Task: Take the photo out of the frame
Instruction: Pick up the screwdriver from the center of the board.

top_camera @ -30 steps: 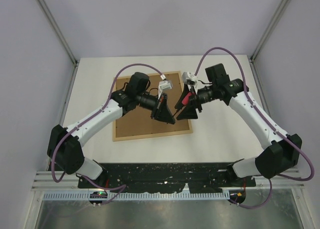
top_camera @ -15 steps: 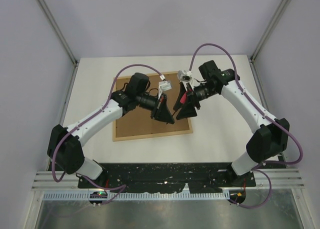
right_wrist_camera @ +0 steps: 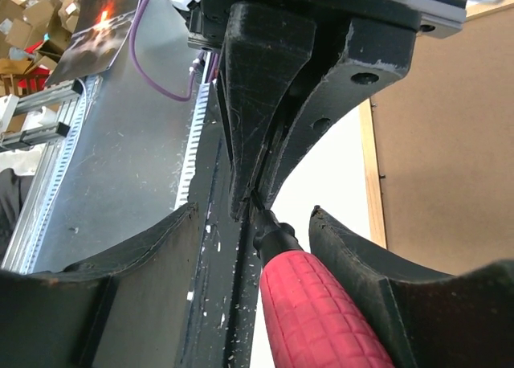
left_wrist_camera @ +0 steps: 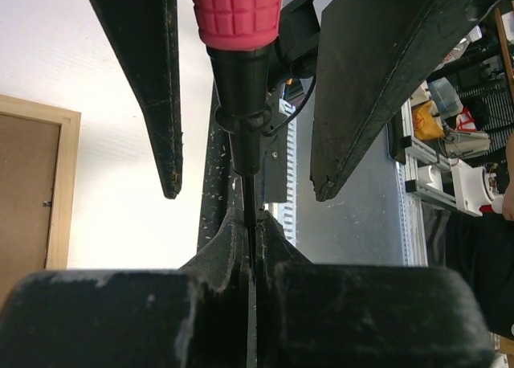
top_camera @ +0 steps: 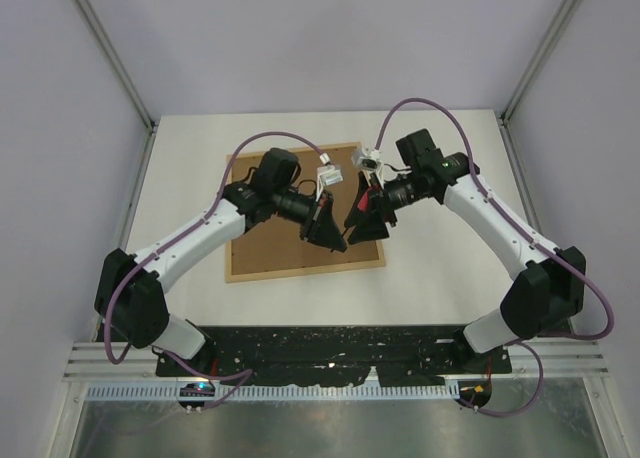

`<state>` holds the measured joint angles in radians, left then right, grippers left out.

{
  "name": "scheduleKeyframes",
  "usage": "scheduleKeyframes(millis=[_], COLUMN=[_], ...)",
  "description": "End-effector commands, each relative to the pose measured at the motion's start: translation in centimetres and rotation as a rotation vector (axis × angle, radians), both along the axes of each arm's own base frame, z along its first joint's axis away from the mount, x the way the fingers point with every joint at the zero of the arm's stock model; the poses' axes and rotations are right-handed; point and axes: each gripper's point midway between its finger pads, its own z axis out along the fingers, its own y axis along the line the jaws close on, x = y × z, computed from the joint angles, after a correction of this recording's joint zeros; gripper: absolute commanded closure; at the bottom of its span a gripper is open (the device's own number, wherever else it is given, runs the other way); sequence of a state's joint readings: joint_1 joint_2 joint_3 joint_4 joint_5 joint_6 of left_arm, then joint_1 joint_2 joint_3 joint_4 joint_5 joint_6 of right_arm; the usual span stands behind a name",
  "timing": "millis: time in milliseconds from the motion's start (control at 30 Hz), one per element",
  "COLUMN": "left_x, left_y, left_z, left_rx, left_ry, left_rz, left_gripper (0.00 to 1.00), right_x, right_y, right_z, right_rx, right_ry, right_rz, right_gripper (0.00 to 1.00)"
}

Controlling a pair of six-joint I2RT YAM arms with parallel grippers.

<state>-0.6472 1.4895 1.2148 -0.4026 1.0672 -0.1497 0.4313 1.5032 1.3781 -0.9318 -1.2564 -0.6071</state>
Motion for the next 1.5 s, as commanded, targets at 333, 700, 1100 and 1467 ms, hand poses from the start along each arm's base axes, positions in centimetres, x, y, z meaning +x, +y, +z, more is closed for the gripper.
scheduleKeyframes(millis=[333, 700, 1100, 1467], left_x=[0.5, 0.1, 0.2, 0.4], left_y=[0.5, 0.8, 0.7, 0.6], left_z=[4.4, 4.7, 4.1, 3.7], left_rx=[-0.148, -0.162, -0.149, -0.141], left_ry=[-0.159, -0.175, -0.168, -0.157], left_rz=[-0.016, -0.017, -0.016, -0.017], left_gripper=[1.0, 1.0, 1.0, 1.0], right_x=[2.9, 3.0, 0.5, 0.5], right_y=[-0.9, -2.0, 0.3, 1.9], right_z=[-1.1, 2.6, 5.1, 4.2], right_rx=[-0.113, 0.053, 0.151, 0.105], right_ry=[-0.21, -0.088, -0.021, -0.073], right_rz=[-0.196, -0.167, -0.012, -0.019], right_gripper=[0.15, 0.13, 0.12, 0.21])
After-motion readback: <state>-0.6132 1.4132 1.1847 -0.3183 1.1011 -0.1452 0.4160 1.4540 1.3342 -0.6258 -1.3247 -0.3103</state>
